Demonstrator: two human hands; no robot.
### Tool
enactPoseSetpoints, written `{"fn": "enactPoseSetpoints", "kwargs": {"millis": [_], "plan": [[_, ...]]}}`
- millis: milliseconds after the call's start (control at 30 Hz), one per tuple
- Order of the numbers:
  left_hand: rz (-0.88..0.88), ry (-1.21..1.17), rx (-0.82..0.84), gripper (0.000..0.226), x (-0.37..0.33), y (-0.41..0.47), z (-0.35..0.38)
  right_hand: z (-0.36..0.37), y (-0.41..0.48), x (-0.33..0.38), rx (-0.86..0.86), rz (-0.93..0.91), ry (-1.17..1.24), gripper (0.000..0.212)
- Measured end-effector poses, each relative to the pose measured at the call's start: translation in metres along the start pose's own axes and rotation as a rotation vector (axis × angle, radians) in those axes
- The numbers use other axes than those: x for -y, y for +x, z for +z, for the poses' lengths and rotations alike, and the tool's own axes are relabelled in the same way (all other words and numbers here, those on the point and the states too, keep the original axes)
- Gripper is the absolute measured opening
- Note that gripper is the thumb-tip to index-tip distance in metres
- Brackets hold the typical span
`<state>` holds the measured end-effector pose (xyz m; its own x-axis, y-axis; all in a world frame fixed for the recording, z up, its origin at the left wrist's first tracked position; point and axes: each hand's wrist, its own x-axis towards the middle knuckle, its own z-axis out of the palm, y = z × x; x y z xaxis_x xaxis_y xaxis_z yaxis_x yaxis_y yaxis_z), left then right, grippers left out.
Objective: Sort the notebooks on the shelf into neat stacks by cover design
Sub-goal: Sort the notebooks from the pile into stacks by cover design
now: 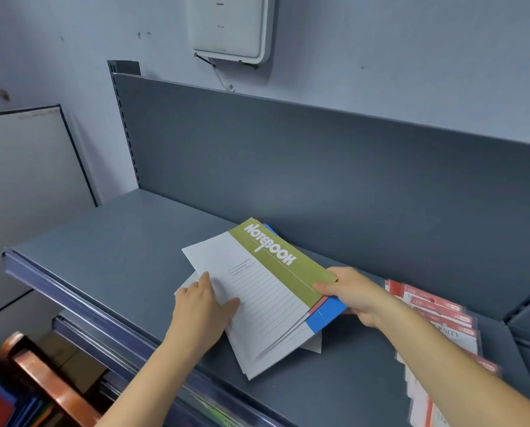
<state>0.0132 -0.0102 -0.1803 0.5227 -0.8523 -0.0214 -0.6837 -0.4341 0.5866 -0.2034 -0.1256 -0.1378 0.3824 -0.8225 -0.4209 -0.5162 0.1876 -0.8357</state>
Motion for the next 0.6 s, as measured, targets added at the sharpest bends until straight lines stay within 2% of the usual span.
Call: {"fn": "enactPoseSetpoints", "kwargs": {"millis": [133, 267, 400, 600], "plan": [[-0.107, -0.46, 0.037, 0.047, 0.002, 0.002, 0.0, 0.001, -0.017, -0.001, -0.095, -0.157, 0.073, 0.012], [-0.151, -0.83, 0.023, 0.028, -0.01, -0.003, -0.005, -0.001, -0.031, 0.002, -0.135, -0.295, 0.164, 0.011], [-0.212, -0.993, 0.045, 0.019, -0.018, -0.01, -0.005, -0.007, -0.037, -0.002, -0.169, -0.388, 0.182, 0.014], [-0.101, -1.05, -0.198, 0.036, -0.027, -0.017, -0.013, -0.016, -0.041, -0.001, -0.117, -0.414, 0.138, 0.025]]}}
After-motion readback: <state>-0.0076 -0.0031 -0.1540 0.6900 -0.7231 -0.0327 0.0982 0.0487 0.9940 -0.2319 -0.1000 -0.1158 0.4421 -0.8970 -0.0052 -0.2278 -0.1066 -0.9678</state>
